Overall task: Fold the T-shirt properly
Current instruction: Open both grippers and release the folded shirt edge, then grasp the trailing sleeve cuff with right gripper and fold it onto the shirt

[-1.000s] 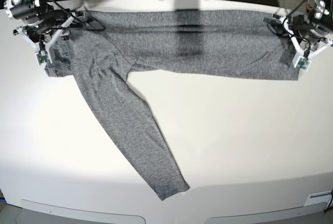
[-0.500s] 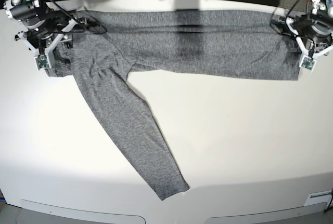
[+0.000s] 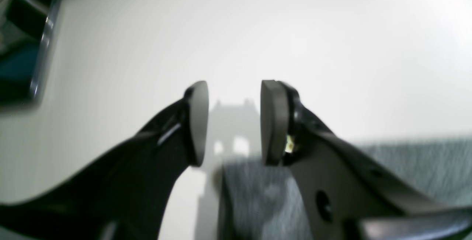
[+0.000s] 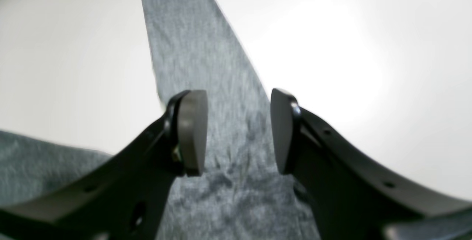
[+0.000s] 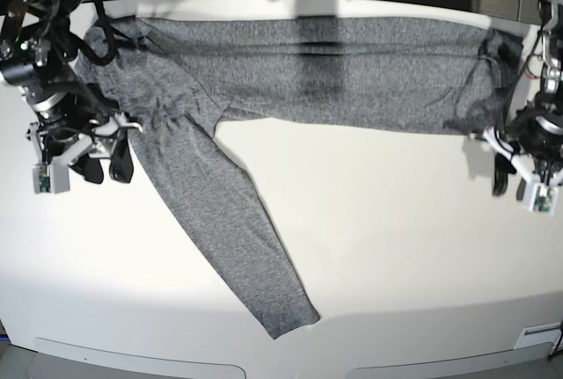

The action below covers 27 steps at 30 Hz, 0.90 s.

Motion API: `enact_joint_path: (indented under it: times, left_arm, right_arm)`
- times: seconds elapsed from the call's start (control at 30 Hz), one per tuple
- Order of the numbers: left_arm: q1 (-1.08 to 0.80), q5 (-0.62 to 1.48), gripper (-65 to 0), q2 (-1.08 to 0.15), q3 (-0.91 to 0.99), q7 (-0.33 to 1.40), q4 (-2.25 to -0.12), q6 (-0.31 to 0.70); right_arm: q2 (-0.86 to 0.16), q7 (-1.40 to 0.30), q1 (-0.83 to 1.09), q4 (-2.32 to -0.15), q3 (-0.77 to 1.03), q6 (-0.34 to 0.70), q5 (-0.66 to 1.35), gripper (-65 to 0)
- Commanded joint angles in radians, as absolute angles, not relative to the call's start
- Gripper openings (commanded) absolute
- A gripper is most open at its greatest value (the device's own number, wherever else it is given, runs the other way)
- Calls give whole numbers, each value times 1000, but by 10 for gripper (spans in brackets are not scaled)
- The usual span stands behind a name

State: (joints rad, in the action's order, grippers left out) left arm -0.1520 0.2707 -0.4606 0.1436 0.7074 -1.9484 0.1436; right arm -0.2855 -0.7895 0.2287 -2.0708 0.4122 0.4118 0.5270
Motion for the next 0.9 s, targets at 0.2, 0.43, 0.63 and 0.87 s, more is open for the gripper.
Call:
enact_joint_path:
  times: [0.2, 0.43, 0.63, 0.87]
  left_arm:
    - [19, 347, -422, -364, 148, 636, -1962, 194]
    - [17, 350, -422, -325, 147, 689, -1963, 205]
    - [11, 350, -422, -324, 147, 761, -1963, 207]
    - [11, 350, -422, -324, 147, 775, -1963, 206]
  right_arm:
    - [-262, -745, 128, -2077, 418, 414, 535, -363]
    - [-196, -662, -85, -1875, 340, 416, 526, -363]
    - [-137, -601, -362, -1427, 153, 415, 362, -364]
    - [-48, -444, -660, -847, 30, 408, 115, -602]
